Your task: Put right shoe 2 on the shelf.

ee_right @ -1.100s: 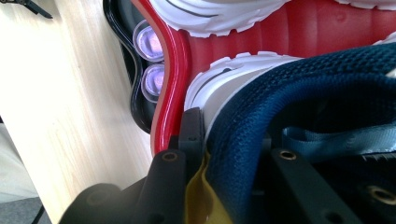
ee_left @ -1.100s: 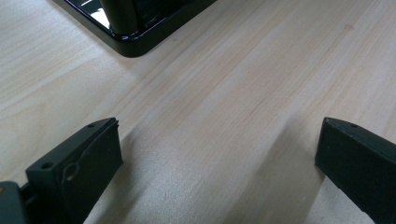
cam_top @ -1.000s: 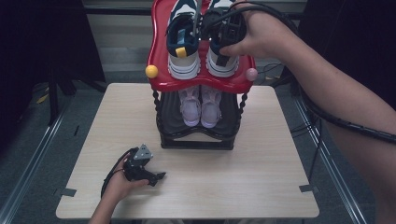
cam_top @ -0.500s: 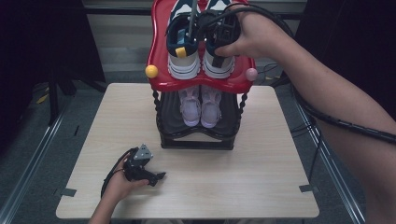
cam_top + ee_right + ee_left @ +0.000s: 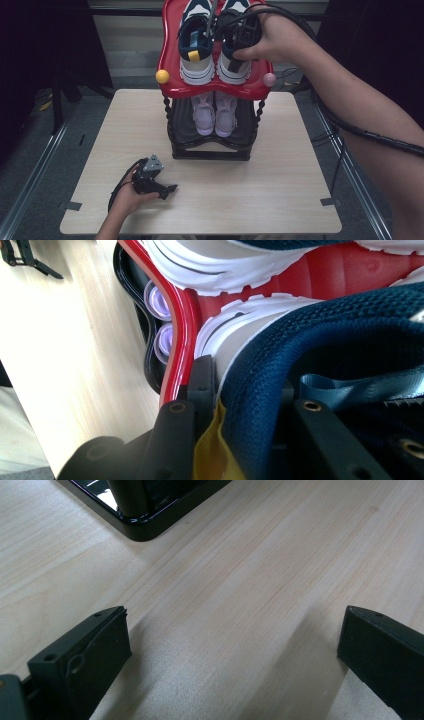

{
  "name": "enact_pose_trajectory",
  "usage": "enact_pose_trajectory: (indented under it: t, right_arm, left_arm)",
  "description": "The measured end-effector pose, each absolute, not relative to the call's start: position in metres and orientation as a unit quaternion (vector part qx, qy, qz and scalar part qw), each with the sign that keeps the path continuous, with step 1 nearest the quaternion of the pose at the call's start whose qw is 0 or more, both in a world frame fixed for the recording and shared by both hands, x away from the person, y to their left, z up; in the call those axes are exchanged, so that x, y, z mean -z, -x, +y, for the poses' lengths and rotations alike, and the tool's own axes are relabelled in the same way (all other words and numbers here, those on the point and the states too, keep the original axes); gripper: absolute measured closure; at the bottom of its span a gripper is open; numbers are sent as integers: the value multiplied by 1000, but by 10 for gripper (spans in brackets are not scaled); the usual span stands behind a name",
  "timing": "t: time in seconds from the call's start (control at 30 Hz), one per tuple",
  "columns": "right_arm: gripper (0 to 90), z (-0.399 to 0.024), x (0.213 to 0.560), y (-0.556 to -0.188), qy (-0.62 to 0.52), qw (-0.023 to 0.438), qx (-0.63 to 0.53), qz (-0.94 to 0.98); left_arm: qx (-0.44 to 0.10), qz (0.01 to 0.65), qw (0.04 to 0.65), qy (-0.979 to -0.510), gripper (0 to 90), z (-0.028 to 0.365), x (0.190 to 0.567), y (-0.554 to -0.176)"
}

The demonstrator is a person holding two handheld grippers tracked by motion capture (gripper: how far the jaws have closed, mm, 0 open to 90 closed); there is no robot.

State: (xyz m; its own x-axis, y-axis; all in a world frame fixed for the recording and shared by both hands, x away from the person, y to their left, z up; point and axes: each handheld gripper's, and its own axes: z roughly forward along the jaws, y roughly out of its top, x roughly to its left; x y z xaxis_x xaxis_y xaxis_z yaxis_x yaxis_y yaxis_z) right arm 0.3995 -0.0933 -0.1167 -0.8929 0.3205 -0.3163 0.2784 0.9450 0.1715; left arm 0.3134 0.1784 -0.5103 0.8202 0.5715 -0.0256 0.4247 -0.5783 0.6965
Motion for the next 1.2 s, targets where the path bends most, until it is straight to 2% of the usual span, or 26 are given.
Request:
enact_pose_trajectory:
  t: [0.4, 0.67, 0.83, 1.2]
  right_arm:
    - [703, -96, 116, -400, -160, 170, -82, 969]
    - [402, -98, 116, -397, -175, 178, -104, 963]
    - [280, -104, 111, -394, -188, 178, -118, 959]
    - [226, -124, 94, -380, -204, 177, -139, 953]
  left_arm:
    - [-100, 281, 364, -882, 0, 178, 510, -314]
    - [-102, 281, 363, -882, 0, 178, 510, -314]
    - [-100, 282, 363, -882, 0, 179, 510, -313]
    - [-102, 282, 362, -883, 0, 179, 510, -313]
